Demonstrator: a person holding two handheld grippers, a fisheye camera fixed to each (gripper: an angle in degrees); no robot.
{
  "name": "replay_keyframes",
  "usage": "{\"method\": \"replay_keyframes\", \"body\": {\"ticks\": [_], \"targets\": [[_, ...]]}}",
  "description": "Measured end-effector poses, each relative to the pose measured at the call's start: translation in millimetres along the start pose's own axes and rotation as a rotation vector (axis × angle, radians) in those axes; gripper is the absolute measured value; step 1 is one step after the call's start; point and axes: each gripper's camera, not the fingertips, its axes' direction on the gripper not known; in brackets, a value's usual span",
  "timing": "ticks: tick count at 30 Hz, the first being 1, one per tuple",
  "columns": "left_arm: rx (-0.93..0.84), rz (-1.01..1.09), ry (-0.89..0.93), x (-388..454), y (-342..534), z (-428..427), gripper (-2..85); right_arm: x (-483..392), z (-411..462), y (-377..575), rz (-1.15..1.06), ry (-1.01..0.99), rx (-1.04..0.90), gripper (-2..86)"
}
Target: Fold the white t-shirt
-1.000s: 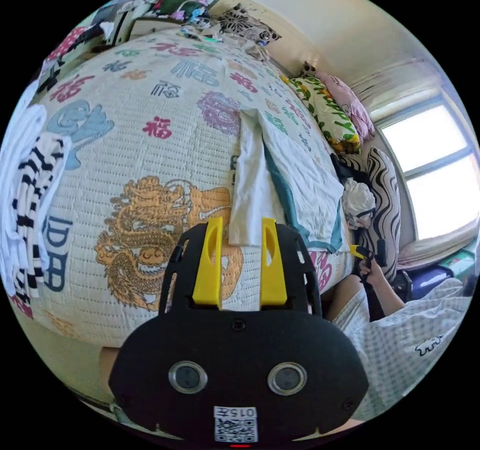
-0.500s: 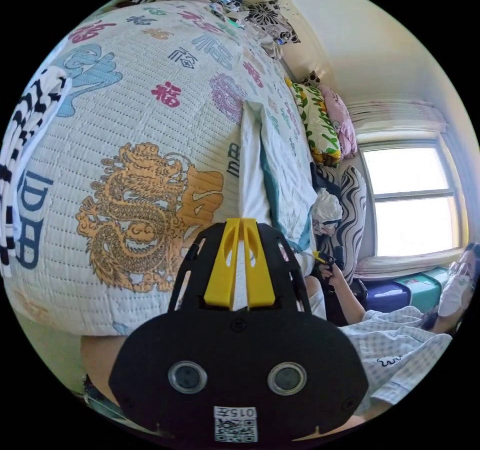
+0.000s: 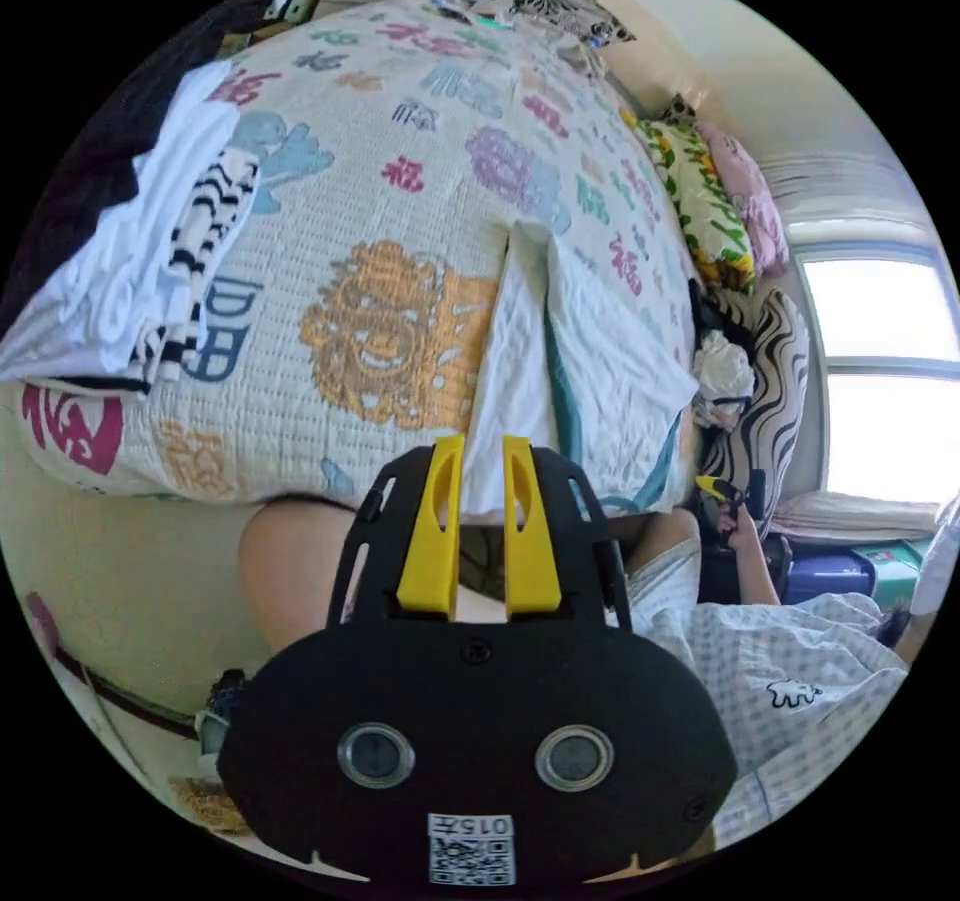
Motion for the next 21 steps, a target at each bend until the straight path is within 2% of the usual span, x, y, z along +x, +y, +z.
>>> {"method": "replay_keyframes", "body": {"ticks": [3, 5, 7, 11, 13, 21], "targets": [[0.134, 0.036, 0.116, 8.4, -37.0, 17.7, 7.6, -2.6, -7.9, -41.8, -0.033, 0.038, 0.147, 11.9], [0.15, 0.021, 0.148, 9.3, -62.5, 43.3, 7.9, -2.5, 0.4, -70.3, -0.034, 0.049, 0.179, 13.1], [0.112, -0.019, 0.196, 7.2, -90.8, 83.3, 8.2, 0.8, 16.3, -97.8, -0.022, 0.008, 0.15, 13.1], [0.063, -0.044, 0.278, 8.5, -111.6, 130.0, 6.0, 13.8, 55.8, -132.2, 0.049, -0.056, 0.077, 7.1], [0.058, -0.045, 0.272, 8.3, -115.1, 146.7, 1.8, 17.6, 65.3, -135.4, 0.054, -0.066, 0.059, 4.4], [0.052, 0.079, 0.186, 9.0, -110.1, 182.1, 1.7, 31.6, 84.8, -137.2, 0.056, -0.014, 0.107, 3.5]]}}
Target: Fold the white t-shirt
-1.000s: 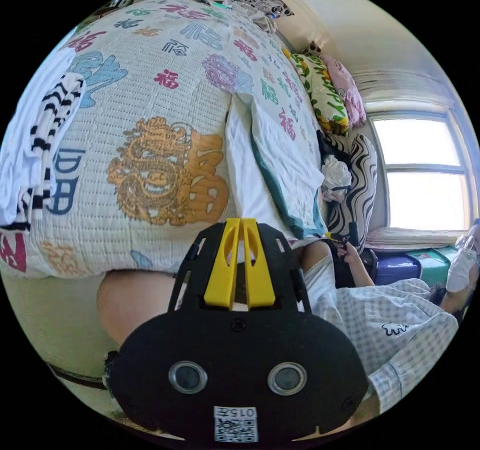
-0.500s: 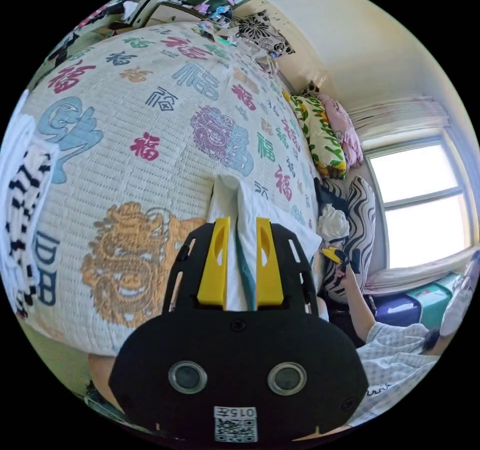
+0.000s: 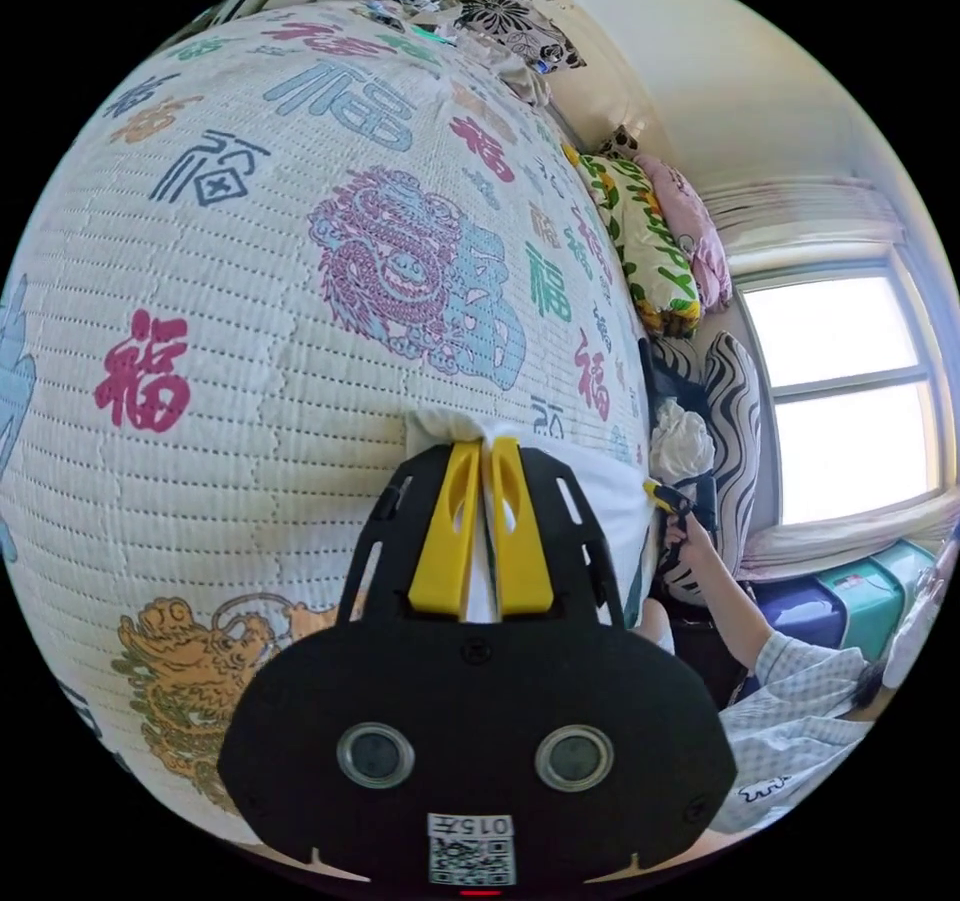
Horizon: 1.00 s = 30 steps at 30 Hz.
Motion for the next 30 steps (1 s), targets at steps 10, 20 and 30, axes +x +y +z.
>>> {"method": "replay_keyframes", "body": {"ticks": [10, 20, 30], "targets": [[-0.083, 0.166, -0.072, 55.0, 121.1, 22.5, 8.1, -29.1, 23.9, 70.8, -0.138, -0.02, -0.127, 10.6], [-0.24, 0.139, -0.115, 80.9, 227.6, 118.9, 4.7, -51.2, 127.6, 118.8, -0.15, 0.115, -0.287, 5.3], [-0.344, 0.562, -0.659, 147.7, 283.7, 197.7, -0.6, -69.2, 181.2, 112.4, -0.132, 0.255, -0.305, 0.3]]}}
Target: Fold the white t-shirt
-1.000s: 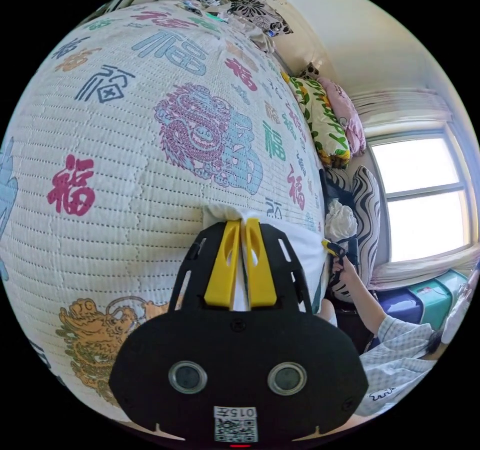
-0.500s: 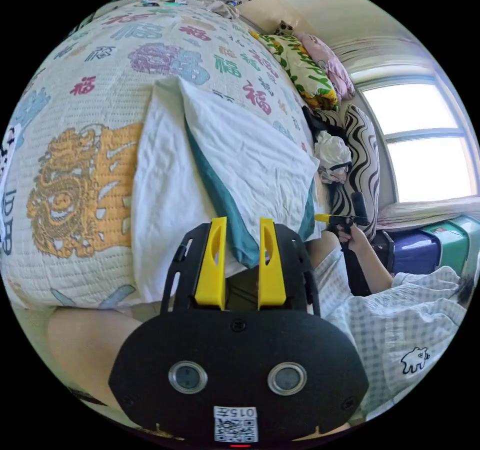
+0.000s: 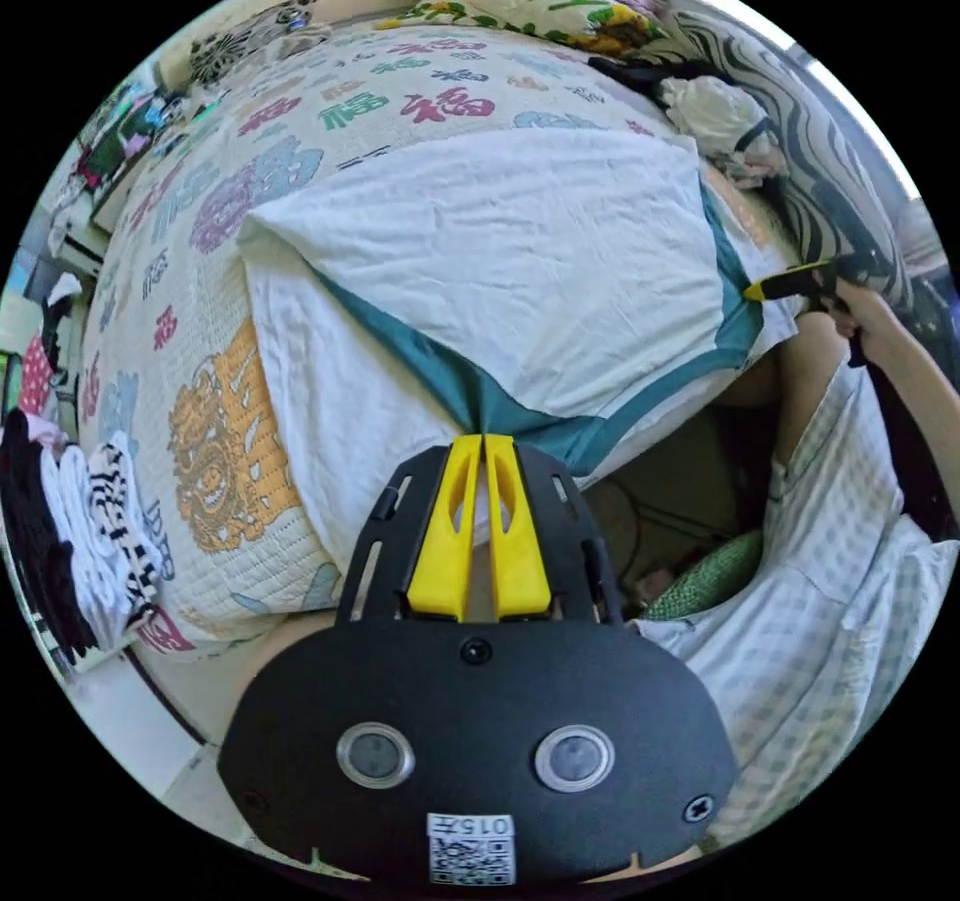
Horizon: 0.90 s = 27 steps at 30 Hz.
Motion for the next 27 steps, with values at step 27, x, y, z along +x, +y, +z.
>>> {"method": "replay_keyframes", "body": {"ticks": [27], "targets": [[0.041, 0.176, -0.123, 84.5, 37.0, 67.3, 0.8, -128.7, 142.0, -80.0, 0.014, 0.016, -0.058, -0.3]]}}
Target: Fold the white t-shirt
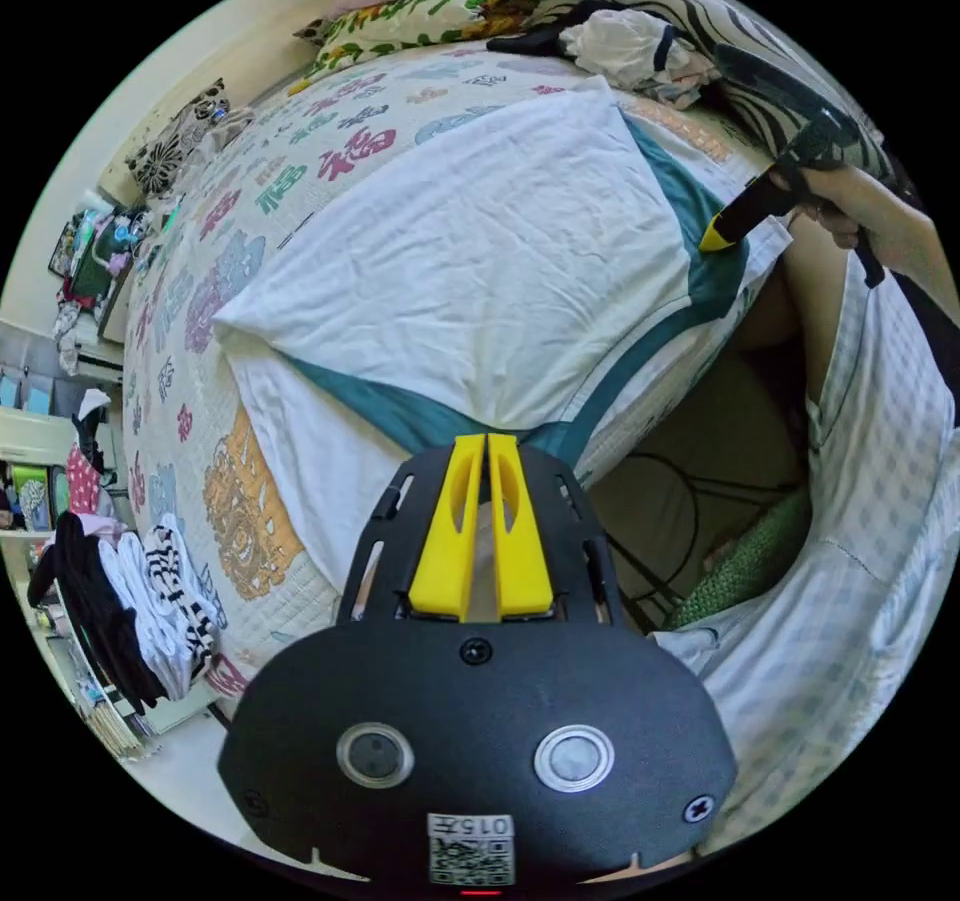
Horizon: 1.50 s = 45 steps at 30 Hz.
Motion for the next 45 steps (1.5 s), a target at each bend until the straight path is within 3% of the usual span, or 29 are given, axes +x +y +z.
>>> {"method": "replay_keyframes", "body": {"ticks": [3, 7, 10, 12, 21, 27, 30, 35, 38, 45], "targets": [[0.081, -0.174, 0.12, -29.2, 26.0, -4.9, 1.9, -22.1, -5.3, -8.9, -0.037, -0.003, 0.023, 0.2], [0.368, -0.663, 0.222, -86.8, 98.6, -25.6, 6.5, -77.3, -16.6, -38.7, -0.229, -0.019, 0.054, 3.3], [0.375, -0.891, 0.191, -110.8, 140.7, -16.7, 8.6, -136.7, -16.9, -78.6, -0.395, 0.004, 0.072, 7.9], [0.37, -0.941, 0.296, -123.6, 152.8, -4.7, 9.8, -186.3, -6.2, -115.9, -0.519, 0.02, 0.051, 8.9], [0.206, -0.961, 0.394, -158.5, 165.1, 34.0, 8.9, -323.1, 78.4, -241.5, -0.665, 0.209, -0.101, 12.9], [0.227, -0.991, 0.49, -178.7, 184.6, 41.5, 3.9, -364.4, 139.2, -292.7, -0.658, 0.473, -0.276, 8.7], [0.251, -0.966, 0.606, -186.9, 190.7, 48.1, 0.9, -373.6, 151.3, -305.7, -0.653, 0.526, -0.353, 3.7], [0.392, -0.994, 0.601, -196.7, 209.6, 32.8, -0.5, -389.3, 146.1, -307.9, -0.694, 0.586, -0.364, 0.4], [0.52, -1.008, 0.662, -205.6, 233.8, 17.1, -0.8, -403.2, 128.0, -303.2, -0.739, 0.583, -0.319, 0.0], [0.684, -0.88, 0.484, -212.9, 280.7, -58.3, -0.8, -428.7, 41.5, -276.9, -0.862, 0.207, -0.134, -0.3]]}}
